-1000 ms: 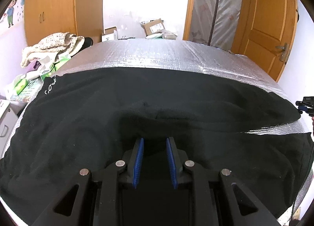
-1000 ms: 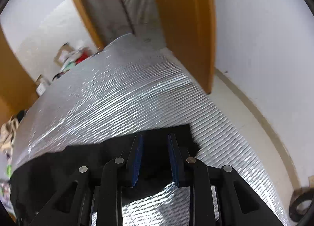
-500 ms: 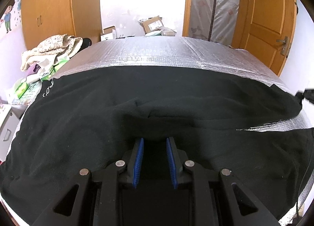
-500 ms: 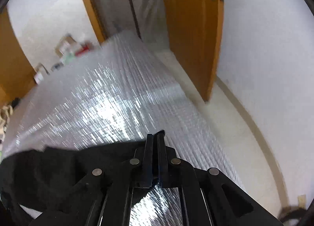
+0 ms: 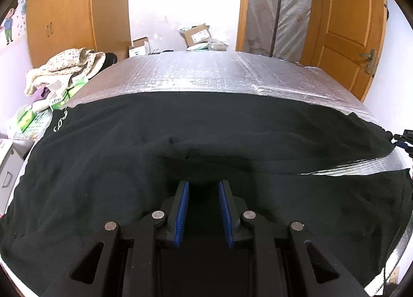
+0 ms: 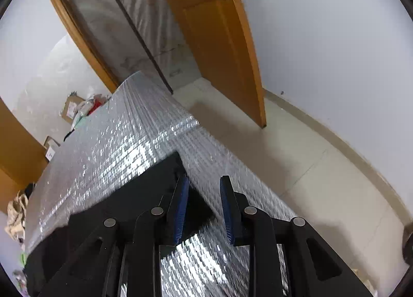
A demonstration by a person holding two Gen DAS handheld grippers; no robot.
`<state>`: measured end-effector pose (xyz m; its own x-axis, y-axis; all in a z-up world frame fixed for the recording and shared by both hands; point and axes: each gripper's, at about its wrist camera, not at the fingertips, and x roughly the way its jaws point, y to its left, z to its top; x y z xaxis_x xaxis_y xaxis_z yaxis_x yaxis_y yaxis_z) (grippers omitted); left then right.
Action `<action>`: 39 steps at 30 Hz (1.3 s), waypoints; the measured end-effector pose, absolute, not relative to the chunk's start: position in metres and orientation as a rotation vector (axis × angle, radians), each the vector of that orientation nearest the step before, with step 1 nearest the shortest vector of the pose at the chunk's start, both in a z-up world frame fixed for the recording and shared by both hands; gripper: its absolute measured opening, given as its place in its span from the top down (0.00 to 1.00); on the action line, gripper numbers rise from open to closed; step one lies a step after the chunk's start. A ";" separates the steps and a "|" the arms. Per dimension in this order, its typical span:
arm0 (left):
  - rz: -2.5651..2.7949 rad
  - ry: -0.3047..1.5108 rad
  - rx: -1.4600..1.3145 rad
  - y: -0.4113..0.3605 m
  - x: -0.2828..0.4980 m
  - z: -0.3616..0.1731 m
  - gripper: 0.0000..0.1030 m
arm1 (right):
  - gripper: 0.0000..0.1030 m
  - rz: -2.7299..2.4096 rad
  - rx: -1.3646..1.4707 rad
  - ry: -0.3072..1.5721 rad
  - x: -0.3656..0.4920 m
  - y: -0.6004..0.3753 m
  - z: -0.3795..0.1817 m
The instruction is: Fold clothes
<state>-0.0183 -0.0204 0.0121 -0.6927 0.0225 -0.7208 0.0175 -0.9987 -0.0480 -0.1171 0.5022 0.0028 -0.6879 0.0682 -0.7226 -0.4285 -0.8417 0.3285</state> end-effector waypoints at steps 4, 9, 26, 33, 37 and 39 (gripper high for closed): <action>2.873 -0.075 -1.222 -0.017 -0.019 0.014 0.77 | 0.75 2.647 -1.203 0.491 -0.112 0.472 -0.003; 2.891 -0.114 -1.226 -0.024 -0.016 0.014 0.77 | 0.77 2.499 -1.280 0.370 -0.104 0.482 -0.008; 2.964 -0.172 -1.332 -0.069 -0.078 0.018 0.77 | 0.73 2.836 -1.453 0.048 -0.135 0.320 -0.001; 2.935 -0.140 -1.387 -0.062 -0.101 -0.002 0.77 | 0.68 2.820 -1.391 0.003 -0.171 0.328 0.003; 2.928 -0.096 -1.377 -0.057 -0.114 -0.004 0.77 | 0.66 2.837 -1.420 0.056 -0.200 0.334 0.005; 2.923 -0.096 -1.374 -0.057 -0.117 -0.004 0.76 | 0.66 2.833 -1.410 0.119 -0.203 0.345 0.005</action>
<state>-0.1170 -0.0568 -0.0042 -0.6349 -0.0557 -0.7705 0.1059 -0.9943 -0.0154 -0.2031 0.3454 0.0052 -0.6031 -0.0565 -0.7956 -0.0106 -0.9968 0.0788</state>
